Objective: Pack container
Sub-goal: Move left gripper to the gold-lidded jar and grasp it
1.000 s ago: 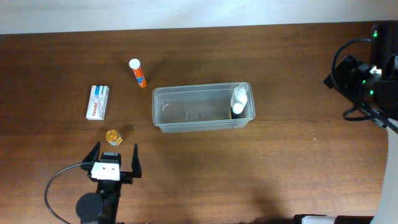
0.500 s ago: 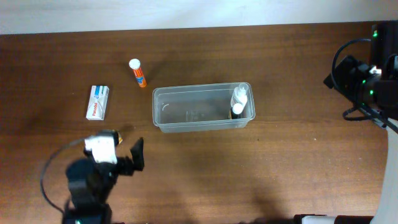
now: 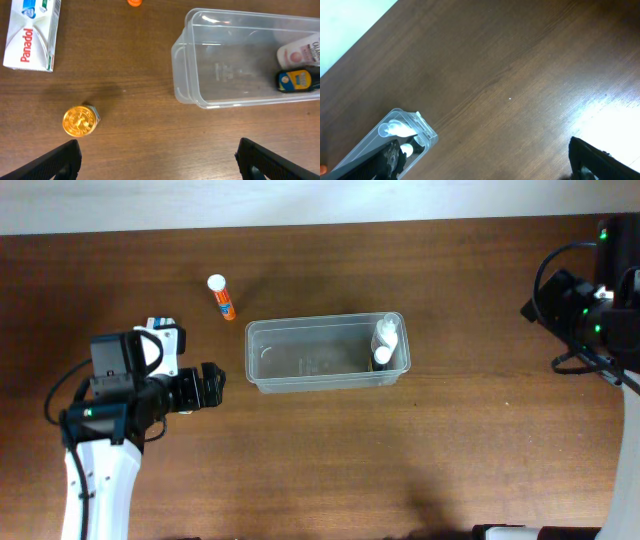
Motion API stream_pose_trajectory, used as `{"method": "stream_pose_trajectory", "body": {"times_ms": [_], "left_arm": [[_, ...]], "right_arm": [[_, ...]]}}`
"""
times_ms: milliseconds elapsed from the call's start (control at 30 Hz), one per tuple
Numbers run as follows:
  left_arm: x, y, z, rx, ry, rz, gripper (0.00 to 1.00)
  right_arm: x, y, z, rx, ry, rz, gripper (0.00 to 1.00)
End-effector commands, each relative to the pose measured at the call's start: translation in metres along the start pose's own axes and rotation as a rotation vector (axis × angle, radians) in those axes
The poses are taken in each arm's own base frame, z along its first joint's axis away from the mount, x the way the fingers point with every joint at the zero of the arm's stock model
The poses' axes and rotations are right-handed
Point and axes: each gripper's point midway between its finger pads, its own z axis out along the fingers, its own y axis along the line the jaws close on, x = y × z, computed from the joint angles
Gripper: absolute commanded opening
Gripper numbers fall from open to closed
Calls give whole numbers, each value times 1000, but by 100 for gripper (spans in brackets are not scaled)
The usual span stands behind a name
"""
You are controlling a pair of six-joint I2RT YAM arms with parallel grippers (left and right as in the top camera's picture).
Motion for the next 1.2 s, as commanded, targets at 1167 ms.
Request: {"method": "stream_pose_trajectory", "body": {"times_ms": [1167], "left_arm": [[60, 100, 127, -226, 403, -118, 94]], "right_arm": [[-3, -4, -1, 13, -9, -2, 98]]}}
